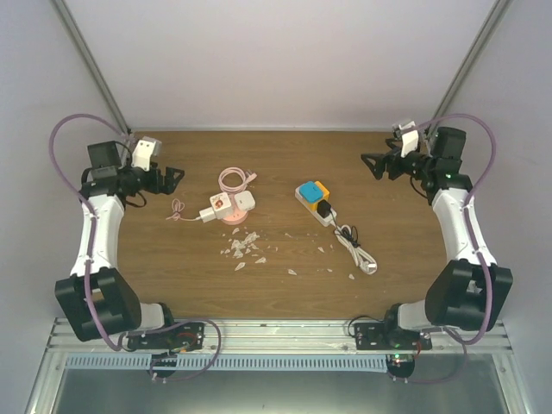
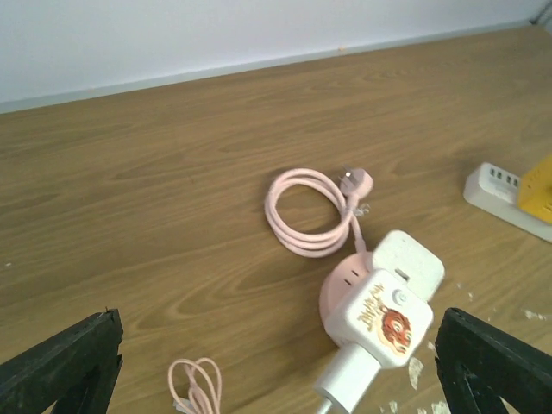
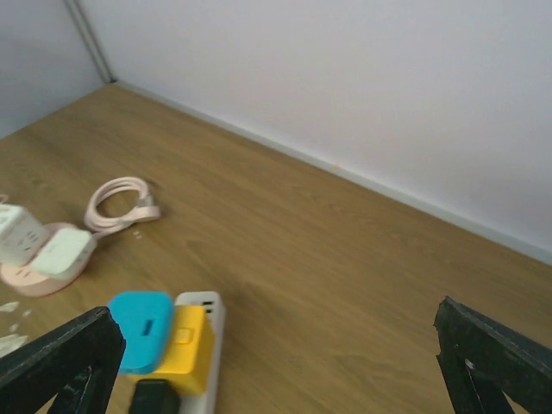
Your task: Pull the plug off the socket
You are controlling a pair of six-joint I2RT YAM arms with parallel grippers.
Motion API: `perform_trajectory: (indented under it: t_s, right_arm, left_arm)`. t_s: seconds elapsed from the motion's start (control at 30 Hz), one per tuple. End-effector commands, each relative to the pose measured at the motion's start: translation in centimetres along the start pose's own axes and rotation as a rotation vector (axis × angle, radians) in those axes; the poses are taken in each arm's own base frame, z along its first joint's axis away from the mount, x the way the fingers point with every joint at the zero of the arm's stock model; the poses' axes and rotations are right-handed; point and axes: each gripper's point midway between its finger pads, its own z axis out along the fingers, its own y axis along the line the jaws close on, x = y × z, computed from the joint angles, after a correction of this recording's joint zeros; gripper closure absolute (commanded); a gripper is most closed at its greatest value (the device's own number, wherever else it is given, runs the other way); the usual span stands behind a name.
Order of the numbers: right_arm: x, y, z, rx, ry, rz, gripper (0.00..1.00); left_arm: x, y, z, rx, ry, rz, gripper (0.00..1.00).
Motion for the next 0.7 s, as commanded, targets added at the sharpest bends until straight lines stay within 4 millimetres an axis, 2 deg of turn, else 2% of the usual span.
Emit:
perform_trajectory:
  t_s: [0.0, 0.2, 0.43, 0.67]
  right_arm:
    - [0.5, 3.4, 0.1, -0.058, 0.019, -0.020, 0.00]
    - [1.3, 8.1, 0.8, -0.216, 0.049, -0.072, 0.00]
    - [2.7, 13.0, 1.4, -0.358, 0.066, -0.129, 0.00]
    - [3.9, 15.6, 1.1, -0.448, 0.078, -0.160, 0.00]
  left_arm:
    - [1.2, -2.6, -0.4, 0.041, 0.017, 0.115, 0.01]
    - [3.5, -6.2, 0.7, 0.108, 0.079, 0.247, 0.01]
    - [5.6, -10.4, 3.4, 0.214, 0.142, 0.375, 0.01]
    - [7.8, -11.4, 7.3, 0.249, 0.227, 0.460, 0.01]
